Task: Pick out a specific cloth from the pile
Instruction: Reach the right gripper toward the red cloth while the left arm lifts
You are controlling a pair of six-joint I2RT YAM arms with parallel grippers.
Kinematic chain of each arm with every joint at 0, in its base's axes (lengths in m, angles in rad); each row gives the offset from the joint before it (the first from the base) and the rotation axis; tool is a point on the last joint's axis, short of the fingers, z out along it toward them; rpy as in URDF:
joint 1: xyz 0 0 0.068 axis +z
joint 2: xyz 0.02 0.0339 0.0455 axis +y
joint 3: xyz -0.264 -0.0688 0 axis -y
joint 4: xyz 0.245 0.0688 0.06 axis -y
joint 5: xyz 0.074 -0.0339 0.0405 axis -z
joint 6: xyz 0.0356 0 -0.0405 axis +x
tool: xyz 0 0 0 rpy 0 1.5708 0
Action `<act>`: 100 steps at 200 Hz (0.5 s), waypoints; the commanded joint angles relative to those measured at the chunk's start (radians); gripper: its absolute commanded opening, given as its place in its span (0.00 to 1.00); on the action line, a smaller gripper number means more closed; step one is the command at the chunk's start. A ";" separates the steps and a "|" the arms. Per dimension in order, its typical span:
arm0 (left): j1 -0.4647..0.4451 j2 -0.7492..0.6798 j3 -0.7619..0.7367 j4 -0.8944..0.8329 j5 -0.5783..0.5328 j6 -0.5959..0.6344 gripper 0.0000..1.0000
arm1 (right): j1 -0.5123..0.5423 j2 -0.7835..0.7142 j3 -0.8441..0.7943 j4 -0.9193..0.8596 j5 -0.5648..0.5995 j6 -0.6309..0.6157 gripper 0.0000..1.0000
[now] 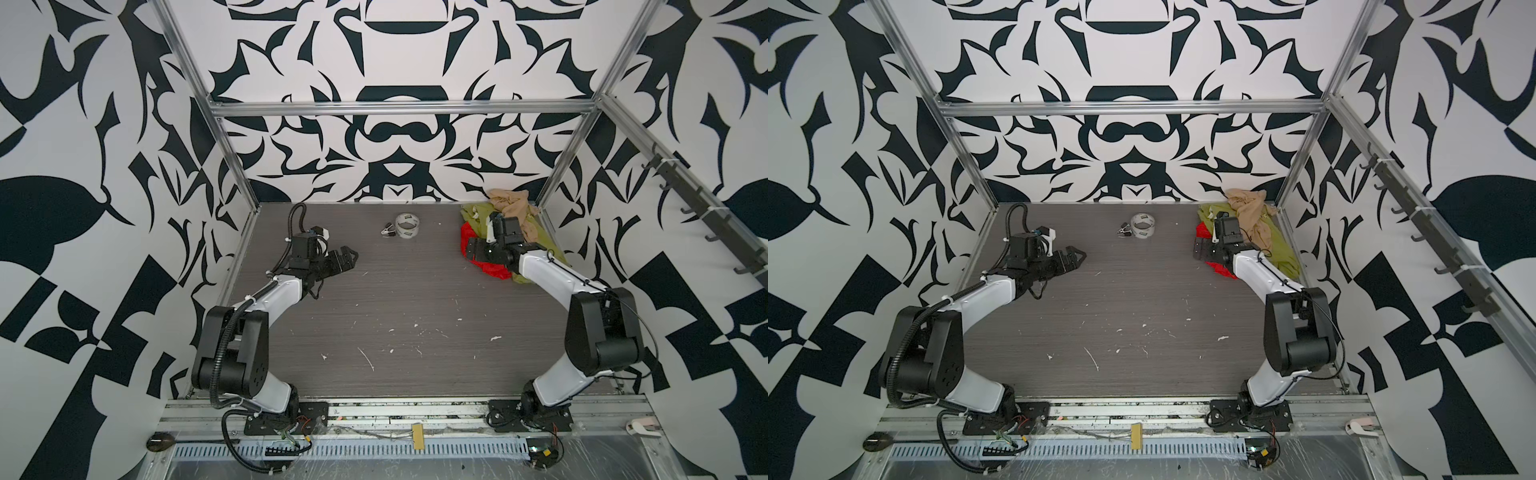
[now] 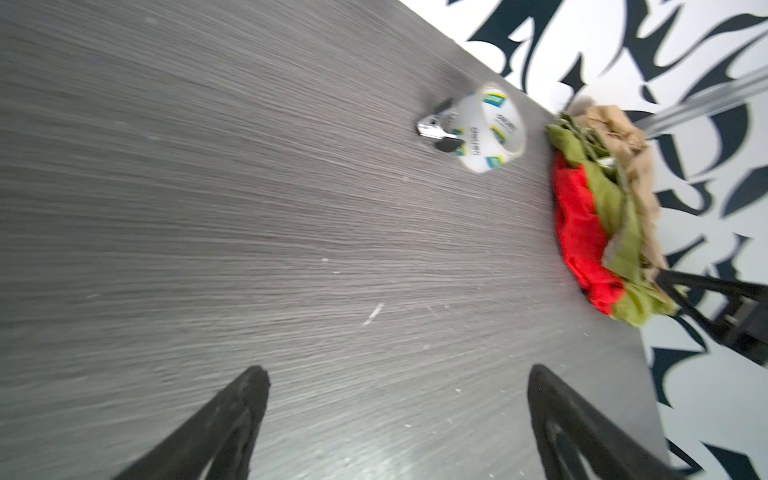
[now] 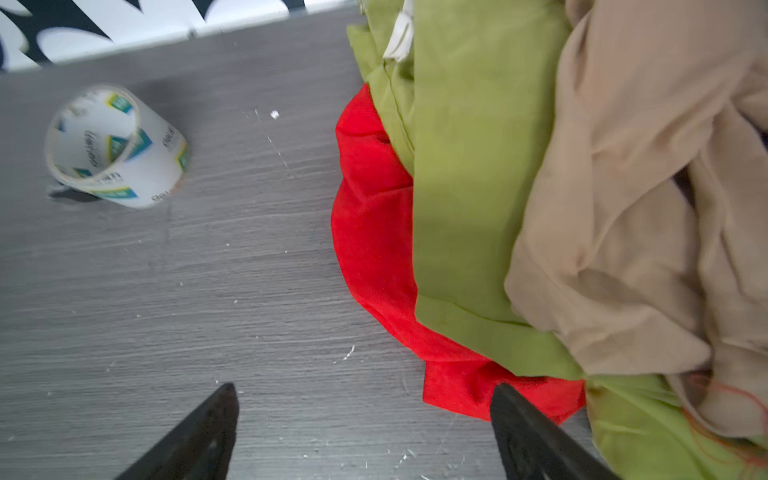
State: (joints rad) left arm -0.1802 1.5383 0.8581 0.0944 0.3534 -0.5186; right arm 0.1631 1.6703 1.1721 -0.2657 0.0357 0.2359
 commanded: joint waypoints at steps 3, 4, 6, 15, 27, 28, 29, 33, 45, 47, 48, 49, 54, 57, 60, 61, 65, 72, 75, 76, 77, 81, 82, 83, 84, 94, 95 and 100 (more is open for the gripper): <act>-0.002 0.032 -0.009 0.055 0.111 -0.061 1.00 | 0.051 0.049 0.124 -0.126 0.108 -0.065 0.93; -0.002 0.033 -0.009 0.056 0.113 -0.062 0.99 | 0.053 0.053 0.129 -0.130 0.111 -0.067 0.93; -0.002 0.036 -0.008 0.057 0.116 -0.063 0.99 | 0.056 0.060 0.138 -0.136 0.118 -0.070 0.92; -0.002 0.047 -0.002 0.057 0.130 -0.072 0.99 | 0.069 0.091 0.181 -0.164 0.136 -0.084 0.90; -0.005 0.060 0.002 0.057 0.138 -0.078 1.00 | 0.084 0.133 0.242 -0.199 0.179 -0.100 0.87; -0.004 0.061 0.003 0.057 0.139 -0.079 0.99 | 0.085 0.136 0.247 -0.203 0.185 -0.102 0.87; -0.004 0.061 0.004 0.057 0.139 -0.079 0.99 | 0.087 0.140 0.251 -0.206 0.193 -0.104 0.87; -0.004 0.065 0.004 0.057 0.142 -0.081 0.99 | 0.092 0.153 0.270 -0.214 0.213 -0.109 0.86; -0.004 0.071 0.008 0.057 0.149 -0.085 0.99 | 0.106 0.190 0.323 -0.240 0.269 -0.134 0.84; -0.005 0.072 0.007 0.057 0.150 -0.086 0.99 | 0.108 0.197 0.333 -0.244 0.280 -0.139 0.84; -0.004 0.072 0.007 0.057 0.151 -0.086 0.99 | 0.110 0.200 0.337 -0.245 0.284 -0.141 0.84; -0.004 0.073 0.007 0.057 0.151 -0.086 0.99 | 0.111 0.204 0.343 -0.248 0.290 -0.143 0.84; -0.005 0.074 0.008 0.058 0.153 -0.088 0.99 | 0.115 0.220 0.369 -0.259 0.316 -0.149 0.84; -0.005 0.075 0.008 0.059 0.155 -0.089 1.00 | 0.117 0.231 0.379 -0.268 0.329 -0.155 0.83; -0.004 0.078 0.009 0.058 0.156 -0.090 1.00 | 0.119 0.241 0.395 -0.275 0.339 -0.159 0.83; -0.004 0.078 0.009 0.059 0.157 -0.090 1.00 | 0.119 0.244 0.400 -0.278 0.343 -0.161 0.82; -0.005 0.079 0.010 0.058 0.157 -0.092 0.99 | 0.121 0.258 0.419 -0.286 0.353 -0.164 0.81; -0.007 0.082 0.010 0.059 0.158 -0.093 1.00 | 0.125 0.279 0.453 -0.302 0.369 -0.167 0.79; -0.006 0.082 0.010 0.060 0.158 -0.094 0.99 | 0.124 0.289 0.467 -0.308 0.375 -0.168 0.78; -0.005 0.084 0.010 0.059 0.158 -0.094 0.99 | 0.124 0.292 0.472 -0.310 0.377 -0.169 0.78; -0.005 0.083 0.010 0.060 0.158 -0.095 0.99 | 0.124 0.295 0.477 -0.313 0.378 -0.170 0.78; -0.005 0.085 0.010 0.059 0.159 -0.096 0.99 | 0.124 0.306 0.492 -0.320 0.380 -0.171 0.76; -0.006 0.085 0.010 0.060 0.158 -0.096 0.99 | 0.125 0.308 0.497 -0.323 0.381 -0.172 0.76; -0.007 0.086 0.010 0.060 0.158 -0.096 0.99 | 0.125 0.310 0.502 -0.324 0.383 -0.173 0.76; -0.006 0.086 0.010 0.060 0.158 -0.096 0.99 | 0.125 0.313 0.505 -0.327 0.384 -0.173 0.76; -0.006 0.091 0.010 0.060 0.159 -0.101 0.99 | 0.128 0.336 0.539 -0.341 0.399 -0.175 0.74; -0.006 0.091 0.010 0.060 0.159 -0.102 0.99 | 0.128 0.338 0.543 -0.343 0.400 -0.175 0.74; -0.008 0.094 0.011 0.061 0.160 -0.104 0.99 | 0.129 0.348 0.560 -0.353 0.405 -0.175 0.74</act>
State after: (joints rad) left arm -0.1837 1.6150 0.8581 0.1387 0.4885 -0.6006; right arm 0.2886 1.9999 1.6337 -0.5339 0.3405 0.0879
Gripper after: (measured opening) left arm 0.995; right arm 0.751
